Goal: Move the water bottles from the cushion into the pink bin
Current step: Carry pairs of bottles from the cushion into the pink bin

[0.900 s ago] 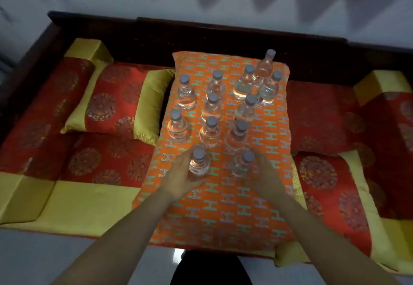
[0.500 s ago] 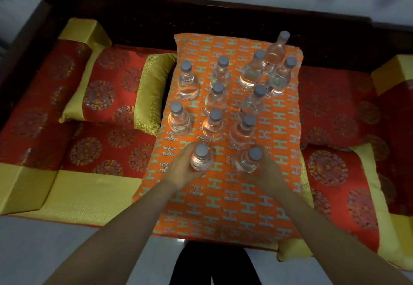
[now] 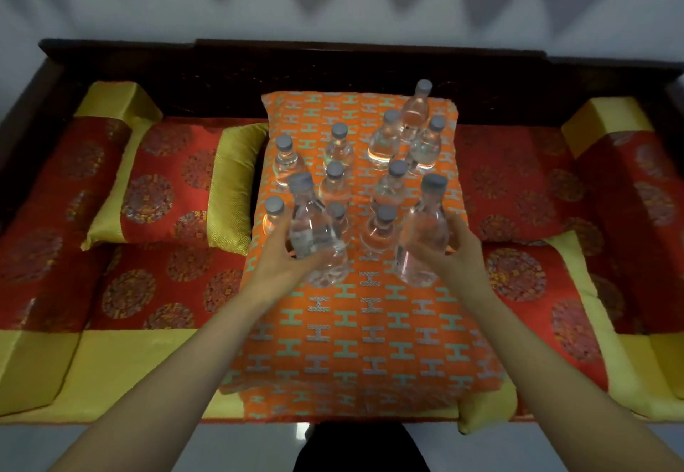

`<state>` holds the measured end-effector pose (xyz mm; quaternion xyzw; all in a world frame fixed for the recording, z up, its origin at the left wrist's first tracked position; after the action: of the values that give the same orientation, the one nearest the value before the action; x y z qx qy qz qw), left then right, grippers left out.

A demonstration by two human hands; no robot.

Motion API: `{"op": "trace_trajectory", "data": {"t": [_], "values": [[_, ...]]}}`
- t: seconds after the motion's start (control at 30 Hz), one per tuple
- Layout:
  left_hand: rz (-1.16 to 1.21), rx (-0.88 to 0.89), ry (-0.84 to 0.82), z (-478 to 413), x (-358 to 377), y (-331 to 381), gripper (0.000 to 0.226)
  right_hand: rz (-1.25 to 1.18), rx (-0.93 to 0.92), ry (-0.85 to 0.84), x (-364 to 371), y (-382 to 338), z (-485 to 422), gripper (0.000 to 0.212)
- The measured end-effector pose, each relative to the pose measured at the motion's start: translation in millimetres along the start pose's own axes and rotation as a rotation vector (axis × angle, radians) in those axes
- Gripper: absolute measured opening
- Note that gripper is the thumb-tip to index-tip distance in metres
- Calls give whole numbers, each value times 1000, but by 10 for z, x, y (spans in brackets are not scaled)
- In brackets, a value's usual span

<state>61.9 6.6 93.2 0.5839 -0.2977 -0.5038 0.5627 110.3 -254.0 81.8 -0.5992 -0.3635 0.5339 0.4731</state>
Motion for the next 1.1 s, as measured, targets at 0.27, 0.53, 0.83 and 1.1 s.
{"op": "trace_trajectory", "data": {"t": [0.27,0.53,0.83,1.1], "values": [[48,119,-48,-12,634,699,49,-101,8,322,-970,-292,105,39],[132,249,-325,651,2150,1482,47,-86,55,668,-2951,-373,686,45],[182,374,-537,2033,4029,2042,55,57,104,898,-5185,11,1577,40],[132,459,-646,3013,5777,2492,66,103,111,1012,-7117,336,1931,38]]}}
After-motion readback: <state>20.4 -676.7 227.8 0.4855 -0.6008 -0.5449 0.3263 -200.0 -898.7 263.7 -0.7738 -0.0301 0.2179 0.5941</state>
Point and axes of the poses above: each hand's wrist, its own z-axis away from the middle knuckle, its own x-axis out of the palm, y = z × x, the point moved 2 cm from there along -z, towards the middle knuckle, and after that the axes turned 15 degrees about y, right-handed, at the moved point
